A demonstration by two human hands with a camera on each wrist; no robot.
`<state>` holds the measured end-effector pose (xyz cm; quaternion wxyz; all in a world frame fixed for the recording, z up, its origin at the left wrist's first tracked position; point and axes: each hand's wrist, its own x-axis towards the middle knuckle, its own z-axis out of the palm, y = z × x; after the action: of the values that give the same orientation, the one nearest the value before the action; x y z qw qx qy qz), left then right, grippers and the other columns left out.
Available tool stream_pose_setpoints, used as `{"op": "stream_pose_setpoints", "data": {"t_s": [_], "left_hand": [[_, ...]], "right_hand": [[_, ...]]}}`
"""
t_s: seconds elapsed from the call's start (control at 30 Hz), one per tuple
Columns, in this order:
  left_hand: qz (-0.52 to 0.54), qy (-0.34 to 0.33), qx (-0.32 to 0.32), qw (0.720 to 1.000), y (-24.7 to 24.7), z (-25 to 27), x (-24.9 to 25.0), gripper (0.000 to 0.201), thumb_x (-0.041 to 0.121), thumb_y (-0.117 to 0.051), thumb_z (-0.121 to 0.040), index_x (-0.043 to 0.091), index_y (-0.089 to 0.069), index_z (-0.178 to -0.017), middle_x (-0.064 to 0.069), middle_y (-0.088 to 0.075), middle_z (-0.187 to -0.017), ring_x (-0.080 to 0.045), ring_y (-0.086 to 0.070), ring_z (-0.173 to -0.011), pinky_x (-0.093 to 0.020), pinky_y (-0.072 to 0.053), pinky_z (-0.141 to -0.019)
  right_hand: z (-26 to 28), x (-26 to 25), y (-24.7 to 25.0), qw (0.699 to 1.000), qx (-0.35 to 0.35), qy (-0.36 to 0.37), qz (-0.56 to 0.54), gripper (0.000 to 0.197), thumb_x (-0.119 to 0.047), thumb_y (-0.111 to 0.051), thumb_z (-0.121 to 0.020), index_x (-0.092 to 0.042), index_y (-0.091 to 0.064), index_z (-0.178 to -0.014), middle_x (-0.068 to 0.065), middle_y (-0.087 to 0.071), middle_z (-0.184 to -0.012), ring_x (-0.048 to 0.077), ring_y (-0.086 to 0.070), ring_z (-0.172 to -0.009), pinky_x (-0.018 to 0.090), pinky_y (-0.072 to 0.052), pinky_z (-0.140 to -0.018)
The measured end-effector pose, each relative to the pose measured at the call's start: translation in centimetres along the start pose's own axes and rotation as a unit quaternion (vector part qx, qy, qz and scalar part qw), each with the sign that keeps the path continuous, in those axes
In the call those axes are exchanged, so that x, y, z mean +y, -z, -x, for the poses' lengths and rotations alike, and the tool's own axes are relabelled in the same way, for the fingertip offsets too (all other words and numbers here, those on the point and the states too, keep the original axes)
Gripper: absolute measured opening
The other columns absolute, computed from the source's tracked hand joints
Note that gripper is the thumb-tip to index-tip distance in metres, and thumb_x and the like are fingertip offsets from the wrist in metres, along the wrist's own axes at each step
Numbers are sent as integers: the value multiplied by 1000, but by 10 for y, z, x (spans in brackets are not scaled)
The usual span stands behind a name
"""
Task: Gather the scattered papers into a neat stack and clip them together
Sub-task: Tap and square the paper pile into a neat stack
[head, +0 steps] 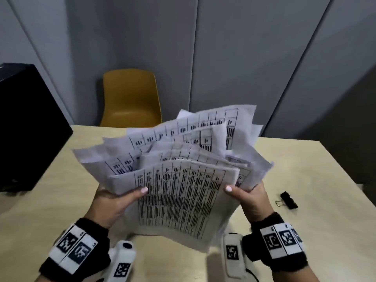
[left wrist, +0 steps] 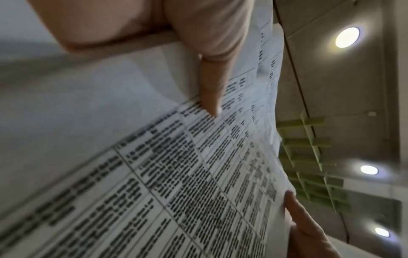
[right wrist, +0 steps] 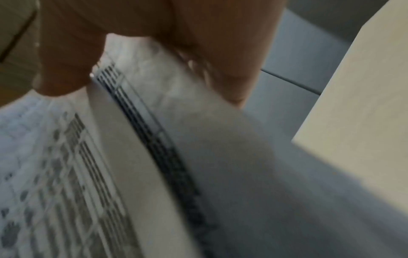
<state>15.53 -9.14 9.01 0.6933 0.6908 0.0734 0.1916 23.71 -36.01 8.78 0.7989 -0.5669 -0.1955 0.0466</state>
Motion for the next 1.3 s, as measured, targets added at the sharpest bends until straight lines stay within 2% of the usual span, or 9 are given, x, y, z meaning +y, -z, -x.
{"op": "stream_pose_setpoints", "data": {"t_s": [0.1,0.2,0.27,0.43,0.63,0.83,1.0,1.2,1.3], "left_hand": [[-9,19,7,1000,-3,5,-4,77,58,-85,-28,19,-67,-92,30,-70,-73,11,-66,-80,-4,-49,-69],[-18,-8,30,999,-6,1,1,27,10,-80,-64,23,-70,-85,29,-71,-75,6,-68,-82,-7,-50,-73],[-17,-35,25,999,-1,-3,7,36,-7,-76,-63,19,-67,-86,29,-70,-73,11,-65,-80,-6,-50,-70],[-12,-10,-29,999,10,-1,15,78,59,-86,-15,22,-71,-82,23,-73,-73,7,-67,-76,-13,-55,-66],[-3,1,-13,1000,-4,1,16,39,-12,-72,-62,17,-64,-86,28,-69,-64,13,-65,-70,-4,-48,-60],[-23,8,-22,999,-12,4,12,35,12,-75,-62,24,-63,-92,31,-69,-71,13,-65,-79,-5,-51,-68],[-34,-5,-17,999,-3,0,15,41,-12,-70,-63,21,-64,-86,30,-68,-65,16,-63,-76,-3,-48,-62],[-41,-25,19,999,-14,4,7,32,7,-78,-68,25,-62,-89,29,-69,-68,12,-63,-75,3,-43,-63],[-65,-94,35,993,-10,-1,18,27,8,-79,-65,30,-70,-79,32,-69,-76,12,-64,-82,-1,-45,-73]], "right_hand": [[1,10,-5,998,27,-24,46,60,-23,-91,-37,-15,-68,-91,-1,-77,-84,16,-72,-81,30,-56,-72],[-4,3,-12,998,53,13,16,54,-32,-91,-35,-13,-73,-82,-1,-77,-80,15,-72,-76,29,-58,-73],[-5,-7,-8,998,43,39,7,49,-41,-90,-37,-21,-76,-80,-7,-76,-79,9,-71,-77,23,-57,-72],[-4,-12,0,999,24,31,15,52,-42,-89,-44,-13,-74,-86,-2,-76,-84,16,-69,-84,28,-54,-79],[-4,-11,-11,999,14,32,4,75,-32,-89,-45,-10,-61,-111,5,-74,-98,25,-68,-95,35,-54,-85],[1,-10,-23,997,-21,26,63,64,-17,-80,-49,-12,-62,-110,3,-75,-97,21,-70,-96,31,-56,-82],[2,-2,-7,999,34,-8,20,71,-24,-85,-42,-8,-60,-106,6,-75,-92,23,-70,-91,38,-56,-81],[3,-3,-29,996,15,12,83,39,16,-73,-63,-19,-72,-79,-13,-75,-75,1,-69,-74,13,-53,-66],[-1,-10,-28,995,65,50,60,33,7,-77,-61,-24,-77,-72,-12,-75,-71,2,-69,-70,16,-55,-68]]}}
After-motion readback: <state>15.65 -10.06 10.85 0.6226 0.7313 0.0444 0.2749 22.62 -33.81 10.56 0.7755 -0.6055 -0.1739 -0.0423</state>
